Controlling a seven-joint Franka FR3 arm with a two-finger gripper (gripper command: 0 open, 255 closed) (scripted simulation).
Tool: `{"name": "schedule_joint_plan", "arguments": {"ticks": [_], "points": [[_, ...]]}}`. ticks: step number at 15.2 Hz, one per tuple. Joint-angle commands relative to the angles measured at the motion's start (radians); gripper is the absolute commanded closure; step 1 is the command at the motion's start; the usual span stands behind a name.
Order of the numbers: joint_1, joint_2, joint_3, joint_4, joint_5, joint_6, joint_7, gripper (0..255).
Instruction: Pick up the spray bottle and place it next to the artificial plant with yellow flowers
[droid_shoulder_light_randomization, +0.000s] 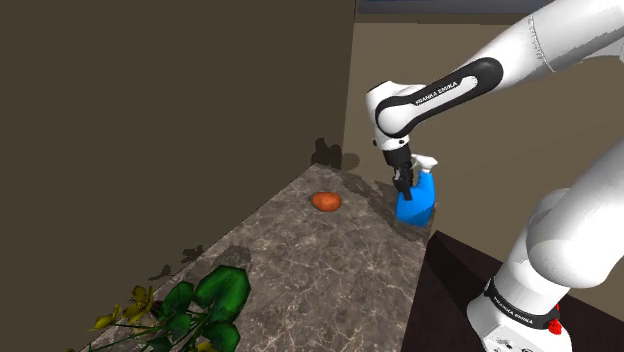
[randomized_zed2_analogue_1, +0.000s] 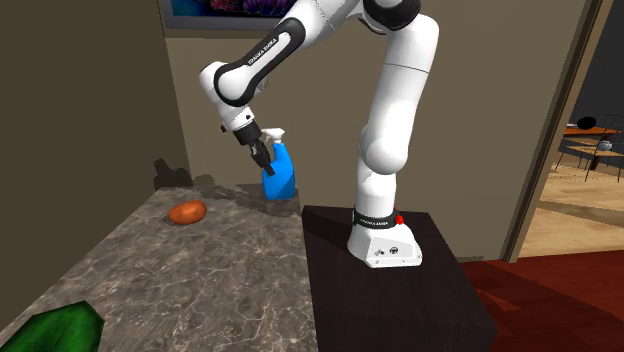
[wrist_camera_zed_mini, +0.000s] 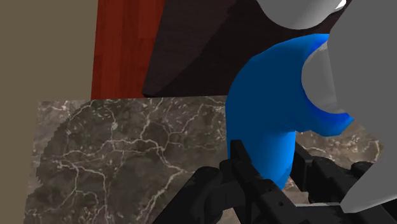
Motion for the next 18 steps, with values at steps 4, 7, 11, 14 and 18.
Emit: {"name": "schedule_joint_plan", "arguments": {"ticks": [4, 7, 11, 14, 18], "points": [[0.0, -0.034, 0.002, 0.04, 0.0, -0.073, -0.009, 255], [0.0, -0.051, 0.004, 0.065, 0.001, -0.116, -0.013, 255], [0.001, -0.07, 0.007, 0.102, 0.002, -0.171, -0.019, 255], [0.001, -0.082, 0.009, 0.132, 0.002, -0.213, -0.023, 255], [0.002, -0.094, 0.011, 0.175, 0.003, -0.268, -0.029, 255]]}}
